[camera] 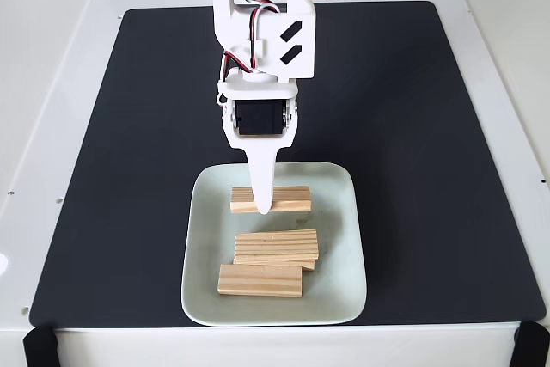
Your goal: Pick up the wooden block and place them on the plate.
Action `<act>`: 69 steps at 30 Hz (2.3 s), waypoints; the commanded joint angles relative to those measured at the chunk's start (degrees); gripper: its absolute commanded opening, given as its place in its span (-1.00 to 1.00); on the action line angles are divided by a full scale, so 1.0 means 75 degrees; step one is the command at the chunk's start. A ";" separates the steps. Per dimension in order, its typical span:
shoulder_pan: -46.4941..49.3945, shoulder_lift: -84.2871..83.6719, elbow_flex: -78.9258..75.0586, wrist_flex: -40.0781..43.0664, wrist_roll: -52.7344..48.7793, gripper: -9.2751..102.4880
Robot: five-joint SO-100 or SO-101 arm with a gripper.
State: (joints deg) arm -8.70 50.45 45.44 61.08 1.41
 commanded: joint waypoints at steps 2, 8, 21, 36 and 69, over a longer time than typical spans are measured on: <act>0.0035 0.0023 -0.0410 -0.0105 -0.0047 -0.84; 0.0047 0.0012 -0.0434 -0.0117 -0.0023 -0.84; 0.0070 -0.0293 -0.1008 -0.0023 0.0012 -0.84; 0.0070 -0.0152 -0.0809 0.0305 0.0000 -0.48; -0.0469 0.4641 0.4699 -0.1992 0.0059 -0.84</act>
State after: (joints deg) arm -11.69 77.17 74.71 52.21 1.41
